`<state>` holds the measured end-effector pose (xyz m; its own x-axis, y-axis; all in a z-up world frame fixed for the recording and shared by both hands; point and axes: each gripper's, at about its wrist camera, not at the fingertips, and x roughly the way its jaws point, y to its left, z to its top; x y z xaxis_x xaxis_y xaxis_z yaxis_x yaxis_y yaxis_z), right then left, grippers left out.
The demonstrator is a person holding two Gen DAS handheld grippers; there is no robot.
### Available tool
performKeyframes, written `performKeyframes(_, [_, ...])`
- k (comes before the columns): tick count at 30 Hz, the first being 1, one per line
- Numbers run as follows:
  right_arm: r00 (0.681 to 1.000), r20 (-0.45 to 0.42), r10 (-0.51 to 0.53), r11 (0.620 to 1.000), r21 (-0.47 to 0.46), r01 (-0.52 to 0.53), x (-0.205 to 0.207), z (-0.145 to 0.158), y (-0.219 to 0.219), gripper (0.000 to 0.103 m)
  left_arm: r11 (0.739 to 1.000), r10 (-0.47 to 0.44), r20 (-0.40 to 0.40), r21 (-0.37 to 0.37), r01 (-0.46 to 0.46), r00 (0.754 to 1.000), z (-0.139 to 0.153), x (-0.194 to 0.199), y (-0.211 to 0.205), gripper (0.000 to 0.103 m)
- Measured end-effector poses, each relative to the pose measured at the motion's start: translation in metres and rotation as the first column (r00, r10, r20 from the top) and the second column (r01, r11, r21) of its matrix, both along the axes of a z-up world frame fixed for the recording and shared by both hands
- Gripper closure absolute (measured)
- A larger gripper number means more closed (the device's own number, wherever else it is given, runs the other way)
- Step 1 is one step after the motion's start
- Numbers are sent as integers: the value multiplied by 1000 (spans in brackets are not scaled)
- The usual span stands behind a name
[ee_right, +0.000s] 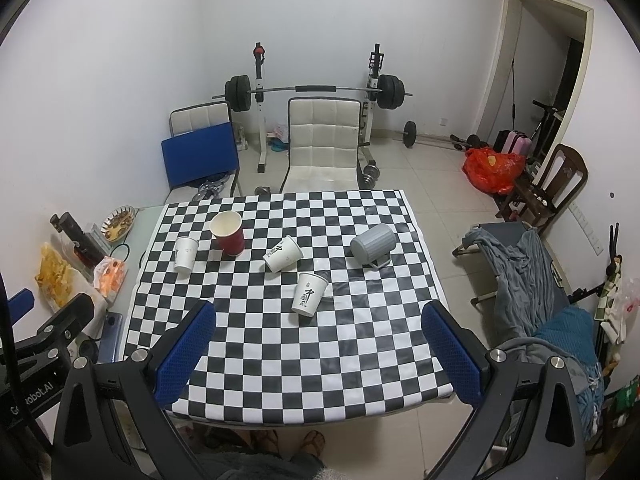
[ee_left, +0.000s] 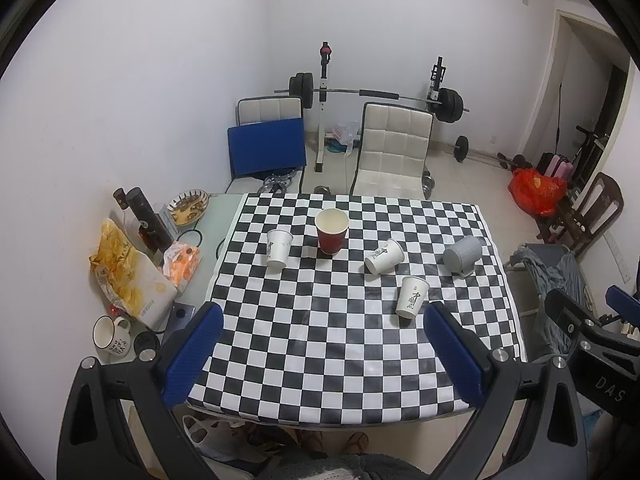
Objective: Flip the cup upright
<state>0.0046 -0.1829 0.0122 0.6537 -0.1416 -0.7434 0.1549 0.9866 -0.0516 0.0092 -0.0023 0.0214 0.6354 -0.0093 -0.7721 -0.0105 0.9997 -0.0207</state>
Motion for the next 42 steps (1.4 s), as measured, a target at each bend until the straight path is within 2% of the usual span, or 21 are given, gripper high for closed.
performKeyframes(6, [1000, 4, -1, 1000, 3, 1, 0, 3, 3, 0, 1000, -2, 3, 1, 2, 1000, 11, 3, -2, 1])
performKeyframes(42, [1000, -5, 8, 1000, 9, -8, 2, 8, 5, 0, 1000, 0, 18, 2, 0, 1000, 20, 4, -3, 1])
